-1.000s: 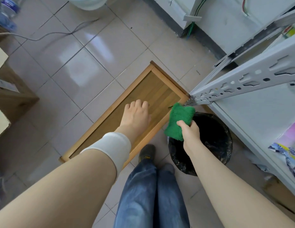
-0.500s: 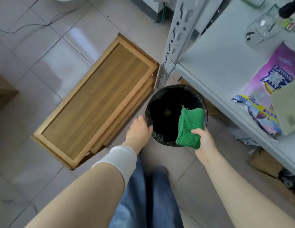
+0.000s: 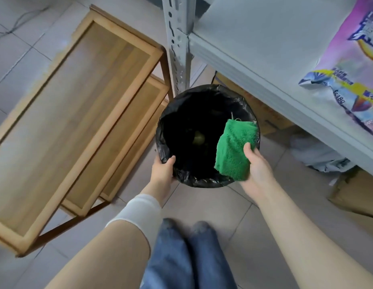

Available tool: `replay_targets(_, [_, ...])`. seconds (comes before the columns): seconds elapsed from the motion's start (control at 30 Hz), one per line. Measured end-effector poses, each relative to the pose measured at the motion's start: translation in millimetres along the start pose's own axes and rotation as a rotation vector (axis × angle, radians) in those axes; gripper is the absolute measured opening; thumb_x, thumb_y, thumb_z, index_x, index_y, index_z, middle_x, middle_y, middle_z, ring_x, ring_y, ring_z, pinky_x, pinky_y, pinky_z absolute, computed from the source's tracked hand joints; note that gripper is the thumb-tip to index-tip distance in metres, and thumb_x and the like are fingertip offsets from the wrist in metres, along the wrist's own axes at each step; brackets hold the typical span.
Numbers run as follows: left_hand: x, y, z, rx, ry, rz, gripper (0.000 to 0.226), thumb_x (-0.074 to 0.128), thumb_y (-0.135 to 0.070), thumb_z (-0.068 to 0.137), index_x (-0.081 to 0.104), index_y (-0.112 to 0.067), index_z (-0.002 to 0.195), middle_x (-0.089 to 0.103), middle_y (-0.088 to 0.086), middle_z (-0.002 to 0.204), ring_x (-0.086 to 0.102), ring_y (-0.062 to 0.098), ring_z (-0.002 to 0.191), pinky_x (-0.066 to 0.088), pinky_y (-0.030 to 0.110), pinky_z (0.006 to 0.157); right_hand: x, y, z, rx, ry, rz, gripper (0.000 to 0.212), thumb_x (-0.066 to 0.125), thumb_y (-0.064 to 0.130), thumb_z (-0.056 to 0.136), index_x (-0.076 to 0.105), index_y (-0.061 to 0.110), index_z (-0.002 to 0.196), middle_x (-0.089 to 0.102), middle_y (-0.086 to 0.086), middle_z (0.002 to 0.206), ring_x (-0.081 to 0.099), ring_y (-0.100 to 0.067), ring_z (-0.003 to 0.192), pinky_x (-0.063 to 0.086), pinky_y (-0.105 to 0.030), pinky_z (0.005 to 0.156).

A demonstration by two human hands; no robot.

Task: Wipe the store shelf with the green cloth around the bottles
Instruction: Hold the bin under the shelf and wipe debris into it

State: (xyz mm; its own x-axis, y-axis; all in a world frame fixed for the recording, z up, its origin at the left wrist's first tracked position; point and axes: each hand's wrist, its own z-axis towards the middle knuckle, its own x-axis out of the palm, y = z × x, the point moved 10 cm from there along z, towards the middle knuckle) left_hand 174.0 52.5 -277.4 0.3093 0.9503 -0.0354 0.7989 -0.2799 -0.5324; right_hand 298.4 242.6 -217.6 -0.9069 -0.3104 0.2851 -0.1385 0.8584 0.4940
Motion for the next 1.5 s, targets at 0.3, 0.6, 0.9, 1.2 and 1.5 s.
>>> replay_targets(0.3, [-15.9, -26.8, -56.2, 0.072, -0.004, 0.112, 0.054, 0.034, 0.006, 0.086, 0.039, -0.022, 0.132, 0.056, 0.007, 0.117, 0.061, 0.026, 0.090, 0.056, 0.038, 0.057, 12.9, 39.0, -53.5, -0.041, 0.093, -0.042, 0.029, 0.050, 0.026, 0.091, 0.058, 0.018, 0.117, 0.071, -0.006, 0.106, 0.068, -0.022, 0.094, 0.056, -0.032, 0.062])
replay_targets(0.6, [-73.2, -134.3, -280.4, 0.152, 0.144, 0.486, 0.045, 0.037, -0.001, 0.091, 0.034, -0.024, 0.129, 0.055, 0.006, 0.119, 0.061, 0.023, 0.094, 0.057, 0.040, 0.069, 73.1, 129.7, -271.1, -0.165, 0.189, -0.254, 0.018, 0.047, 0.017, 0.092, 0.060, 0.012, 0.103, 0.075, 0.000, 0.084, 0.071, -0.015, 0.076, 0.055, -0.027, 0.056])
replay_targets(0.9, [-91.3, -304.4, -488.8, 0.347, 0.313, 0.703, 0.034, 0.036, 0.004, 0.086, 0.045, -0.018, 0.110, 0.060, 0.003, 0.095, 0.061, 0.016, 0.076, 0.056, 0.028, 0.047, 151.9, 228.8, -496.2, -0.319, 0.190, -0.307, 0.027, 0.050, 0.021, 0.091, 0.057, 0.010, 0.115, 0.067, -0.009, 0.102, 0.068, -0.022, 0.083, 0.058, -0.031, 0.059])
replay_targets(1.2, [-52.4, -413.8, -605.2, 0.494, 0.529, 0.805, 0.039, 0.035, 0.008, 0.087, 0.047, -0.004, 0.122, 0.060, 0.017, 0.115, 0.063, 0.028, 0.096, 0.056, 0.040, 0.075, 205.3, 328.9, -630.8, -0.494, 0.276, -0.348, 0.022, 0.047, 0.021, 0.093, 0.060, 0.006, 0.101, 0.074, -0.006, 0.076, 0.071, -0.018, 0.066, 0.056, -0.028, 0.052])
replay_targets(1.5, [-4.0, -476.4, -620.1, 0.563, 0.573, 0.843, 0.029, 0.044, -0.011, 0.096, 0.050, -0.009, 0.124, 0.062, 0.010, 0.119, 0.062, 0.020, 0.103, 0.051, 0.033, 0.086, 208.7, 407.5, -670.4, -0.599, 0.316, -0.310, 0.024, 0.045, 0.018, 0.093, 0.059, 0.003, 0.104, 0.072, -0.006, 0.080, 0.070, -0.016, 0.065, 0.057, -0.026, 0.054])
